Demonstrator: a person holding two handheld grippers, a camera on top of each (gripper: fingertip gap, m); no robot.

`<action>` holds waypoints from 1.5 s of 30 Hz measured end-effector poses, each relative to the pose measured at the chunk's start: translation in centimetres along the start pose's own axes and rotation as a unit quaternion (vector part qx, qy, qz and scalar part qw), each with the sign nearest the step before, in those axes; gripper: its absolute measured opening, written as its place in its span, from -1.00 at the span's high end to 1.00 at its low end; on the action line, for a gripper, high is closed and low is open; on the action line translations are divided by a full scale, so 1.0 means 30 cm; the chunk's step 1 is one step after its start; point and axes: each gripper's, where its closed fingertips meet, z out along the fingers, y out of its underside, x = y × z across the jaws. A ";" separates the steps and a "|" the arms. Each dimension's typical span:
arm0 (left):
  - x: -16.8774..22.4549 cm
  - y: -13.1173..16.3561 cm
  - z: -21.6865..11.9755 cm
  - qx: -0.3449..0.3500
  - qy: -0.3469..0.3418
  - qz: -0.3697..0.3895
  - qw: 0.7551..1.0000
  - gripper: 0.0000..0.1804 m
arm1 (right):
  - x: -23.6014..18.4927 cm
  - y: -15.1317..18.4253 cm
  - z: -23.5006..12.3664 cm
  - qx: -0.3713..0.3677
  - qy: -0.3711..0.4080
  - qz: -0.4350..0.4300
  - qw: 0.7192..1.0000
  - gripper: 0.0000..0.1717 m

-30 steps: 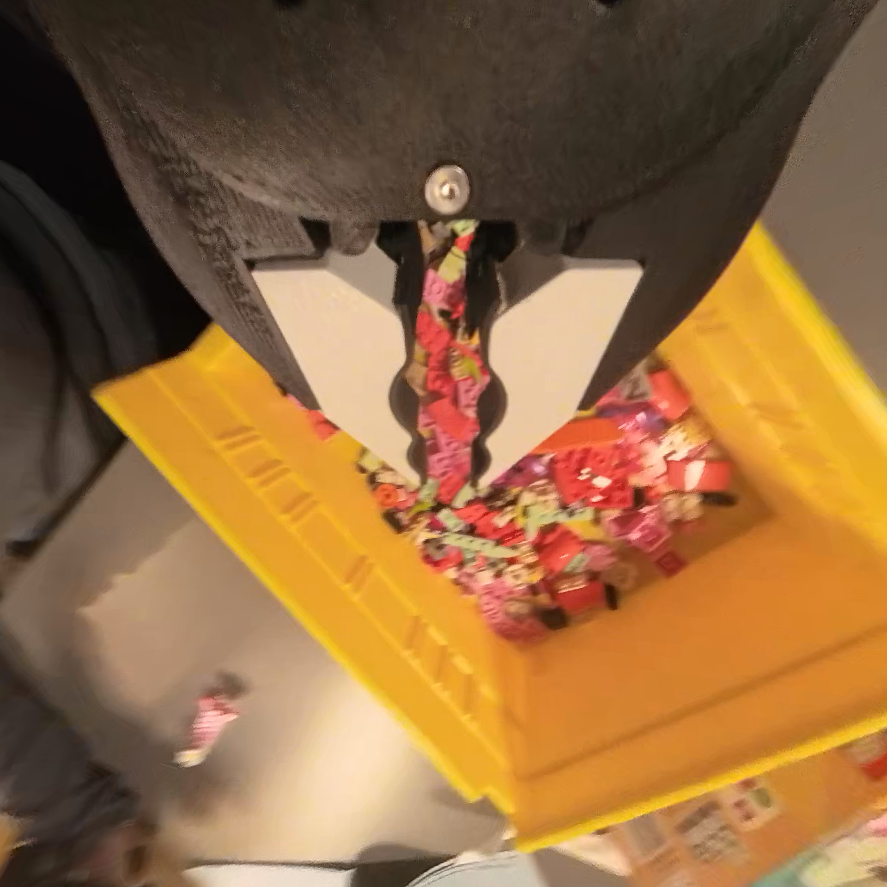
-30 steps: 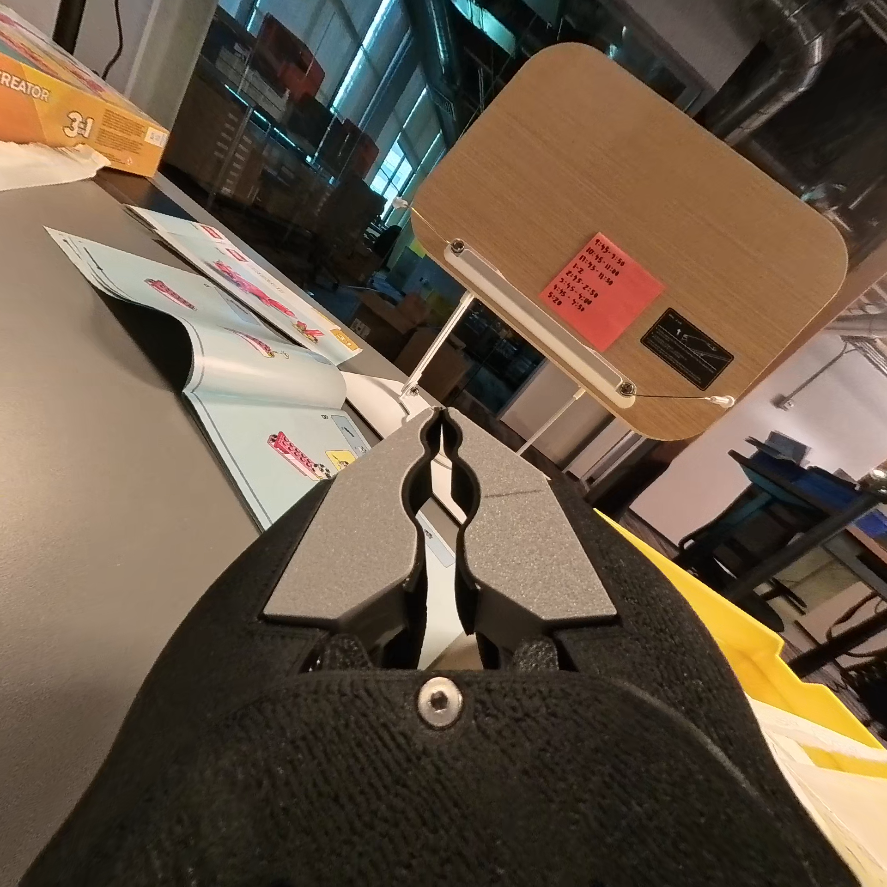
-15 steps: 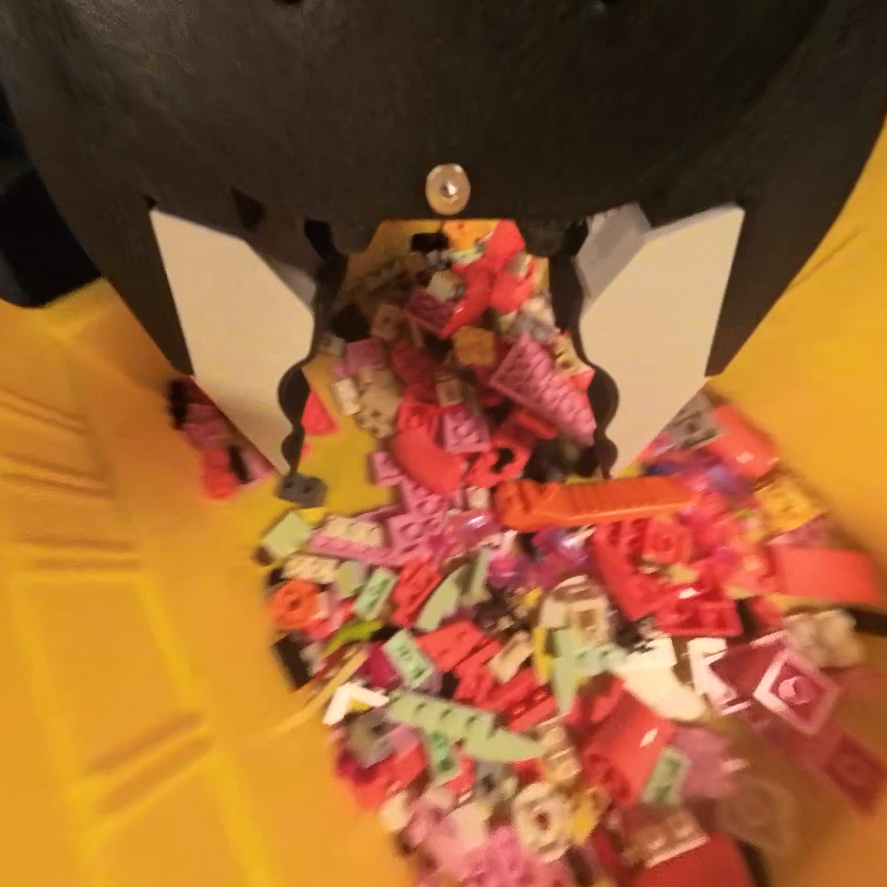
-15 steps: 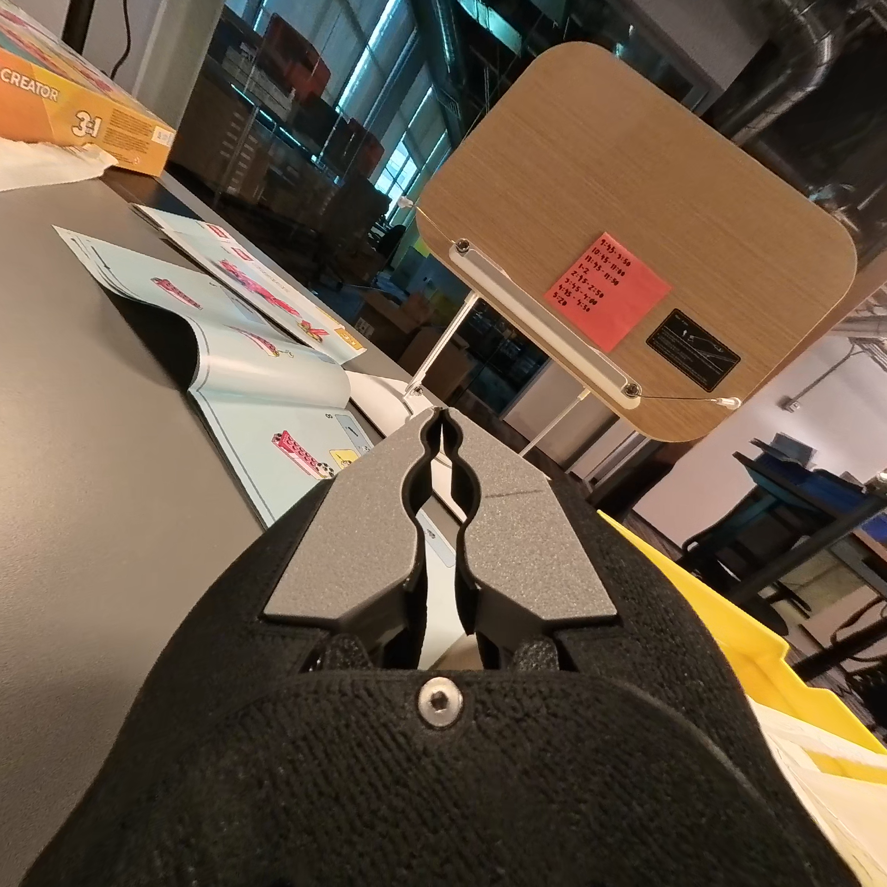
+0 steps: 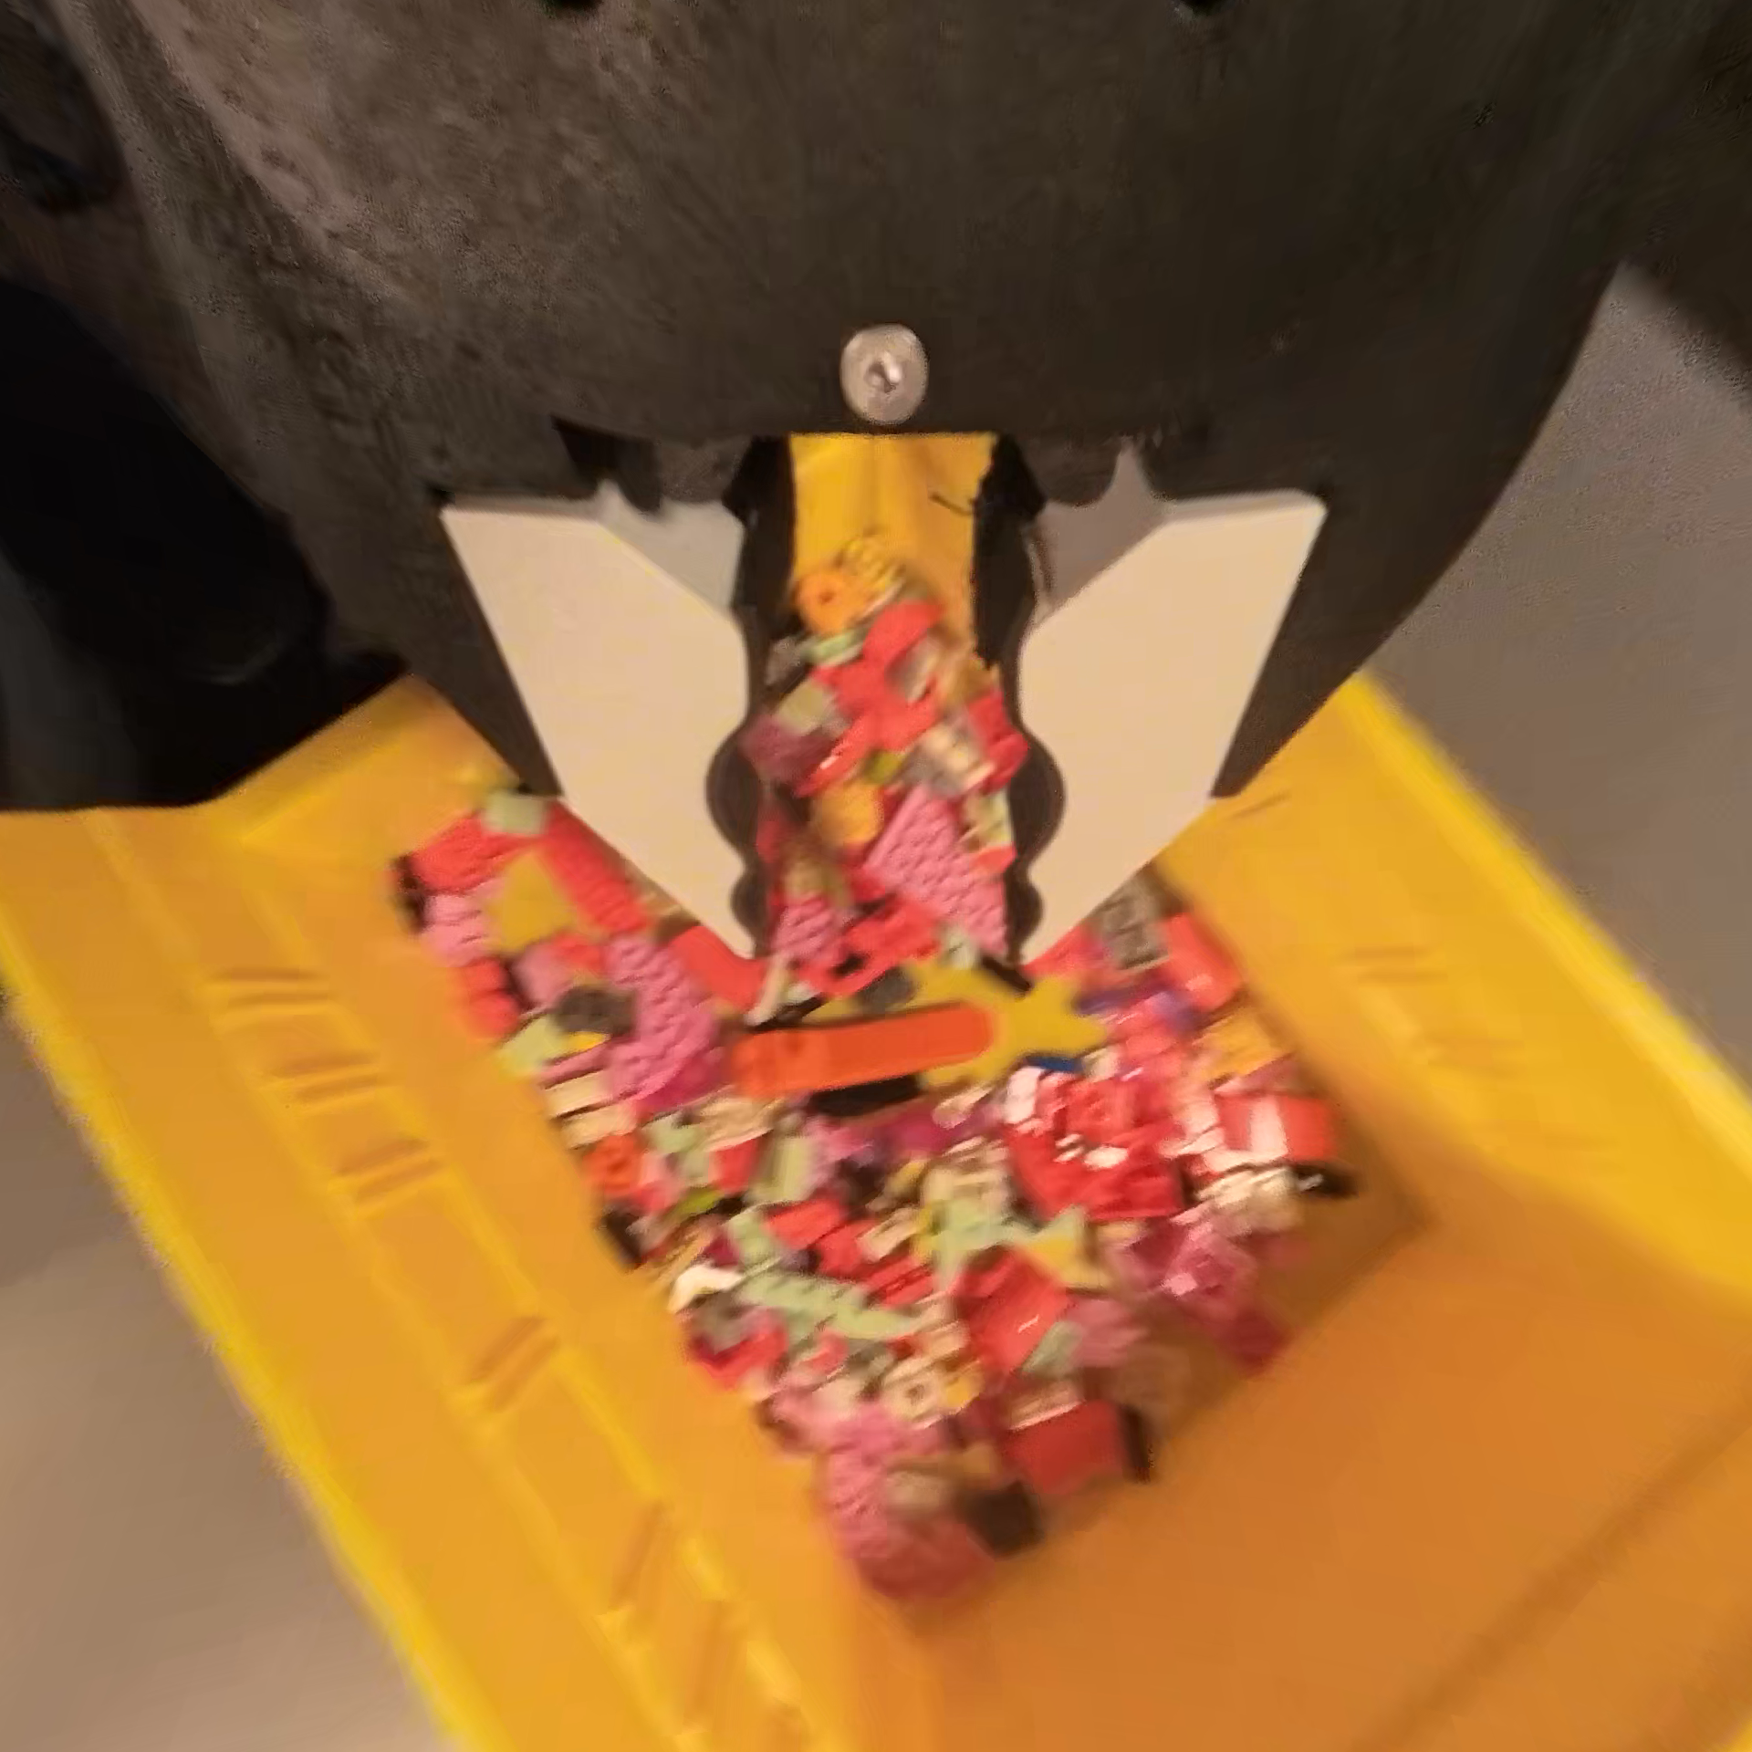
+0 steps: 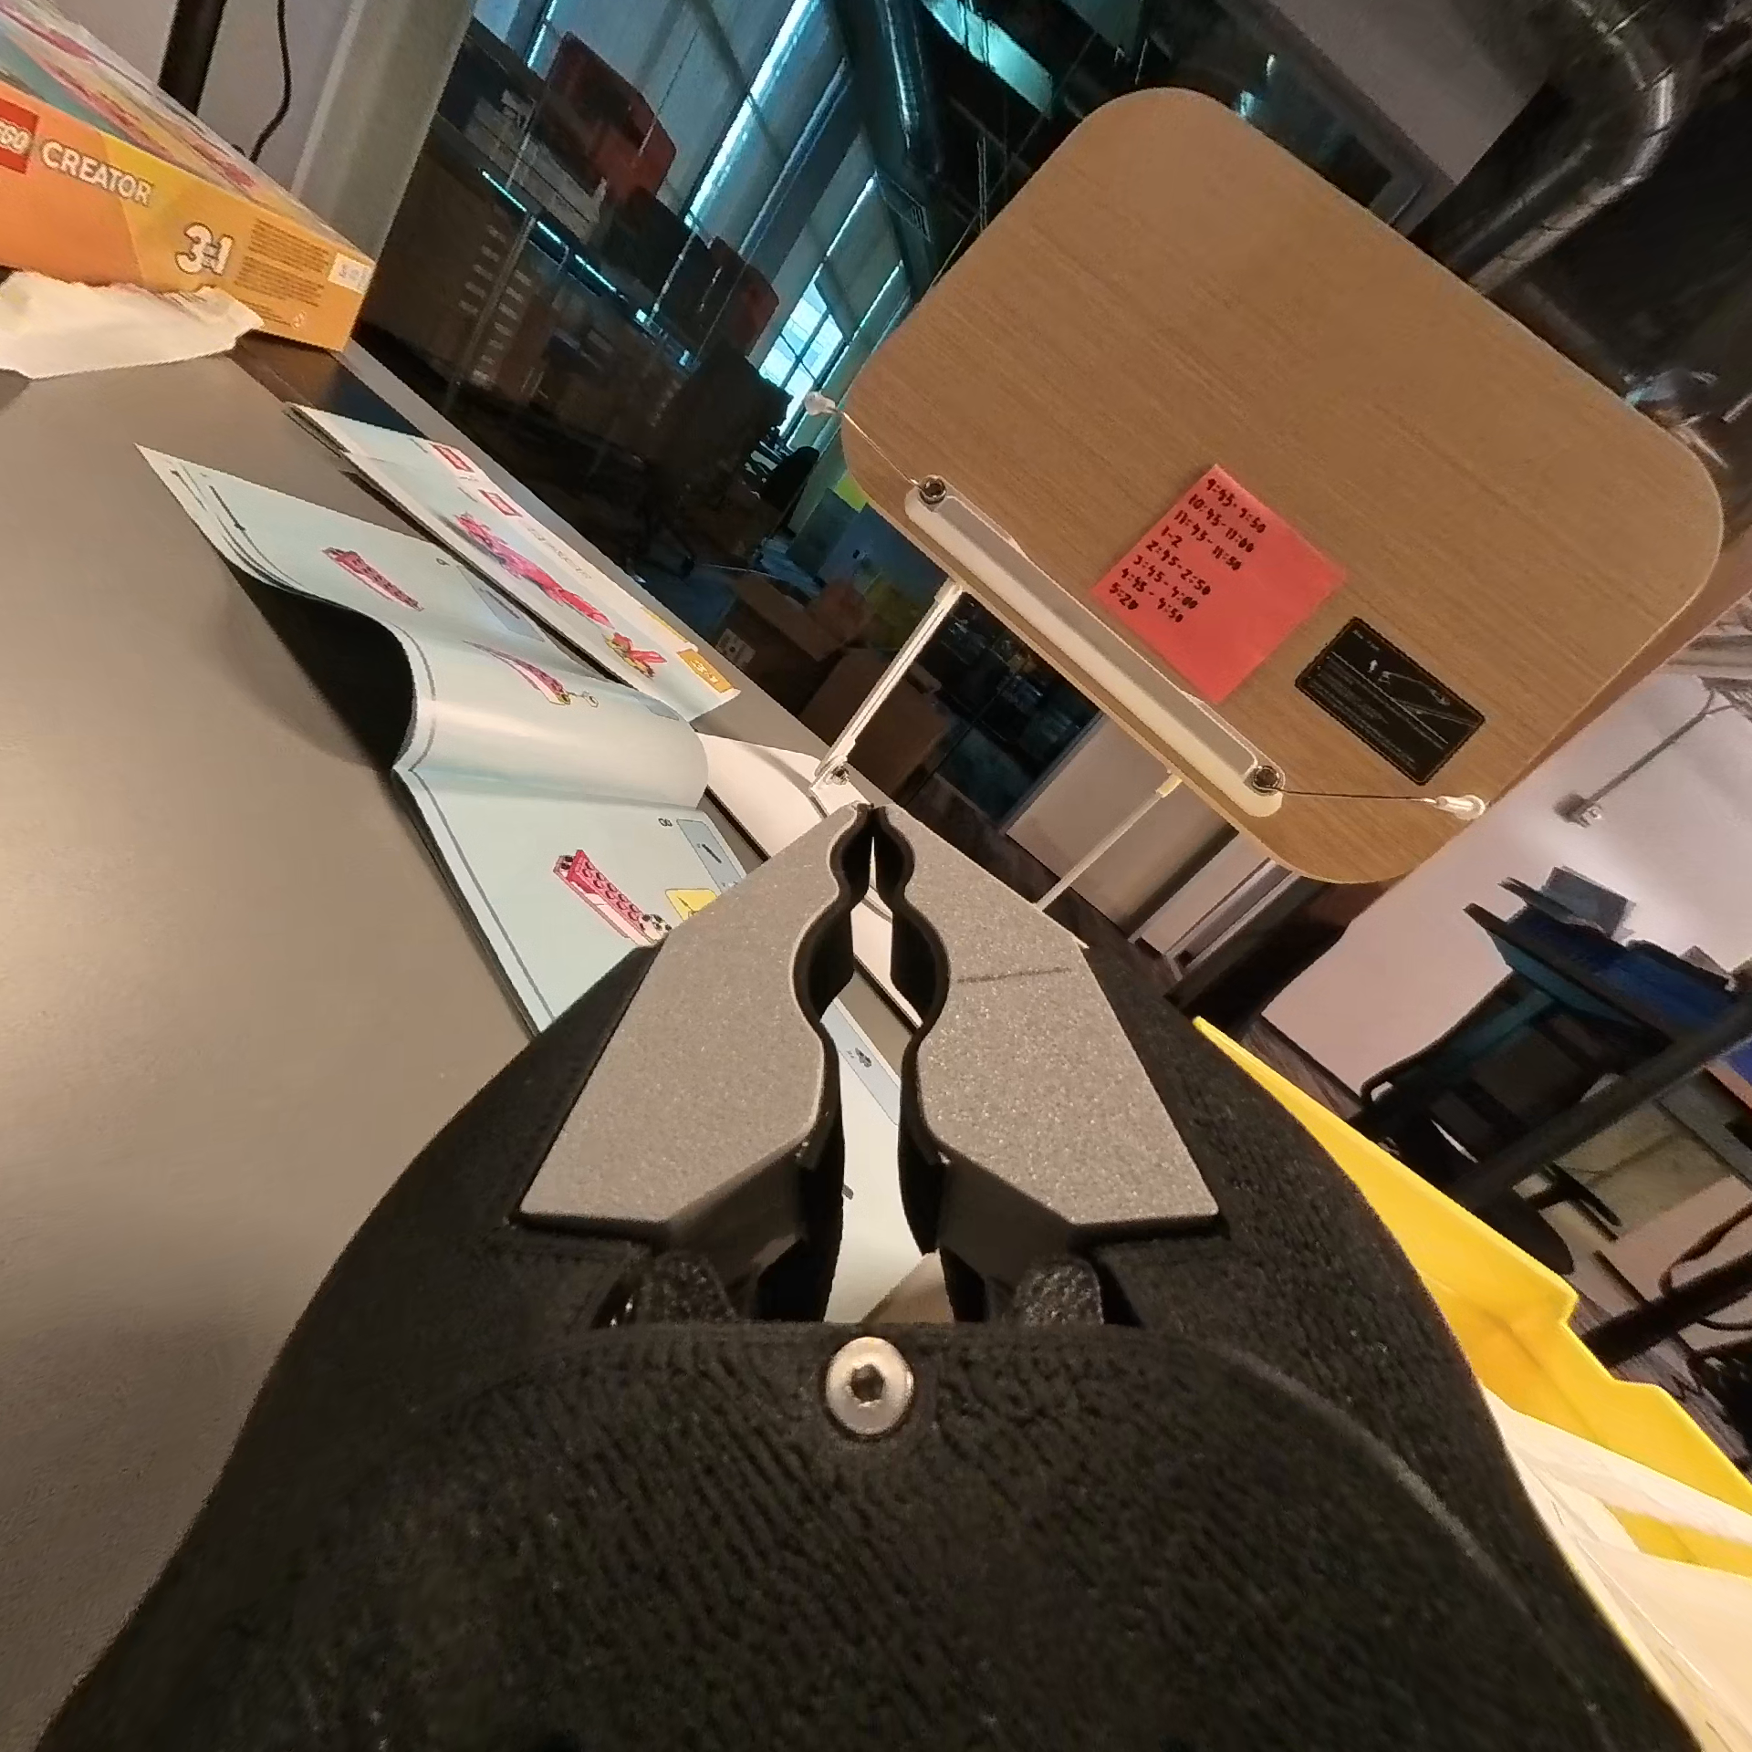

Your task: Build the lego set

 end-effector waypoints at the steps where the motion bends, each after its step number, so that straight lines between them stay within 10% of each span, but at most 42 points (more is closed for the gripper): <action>1: -0.036 0.023 -0.014 -0.028 -0.037 0.011 0.999 0.60 | -0.002 0.000 0.000 0.000 -0.001 -0.001 1.000 1.00; 4: -0.118 0.116 -0.034 -0.150 -0.132 0.073 0.977 1.00 | -0.007 -0.001 0.001 0.000 -0.004 -0.004 1.000 1.00; 14: -0.029 0.322 0.020 -0.378 -0.028 0.070 0.923 1.00 | -0.010 -0.002 0.000 0.000 -0.005 -0.005 1.000 1.00; 29: -0.034 0.088 0.108 -0.154 0.018 0.049 0.987 1.00 | -0.012 -0.004 0.000 0.001 -0.007 -0.006 1.000 1.00; 33: -0.093 0.144 0.071 -0.212 -0.030 0.048 0.976 0.59 | -0.013 -0.004 0.001 0.001 -0.008 -0.006 1.000 1.00; 45: -0.073 0.248 0.074 -0.314 -0.030 0.056 0.947 0.65 | -0.015 -0.005 0.002 0.002 -0.009 -0.004 1.000 1.00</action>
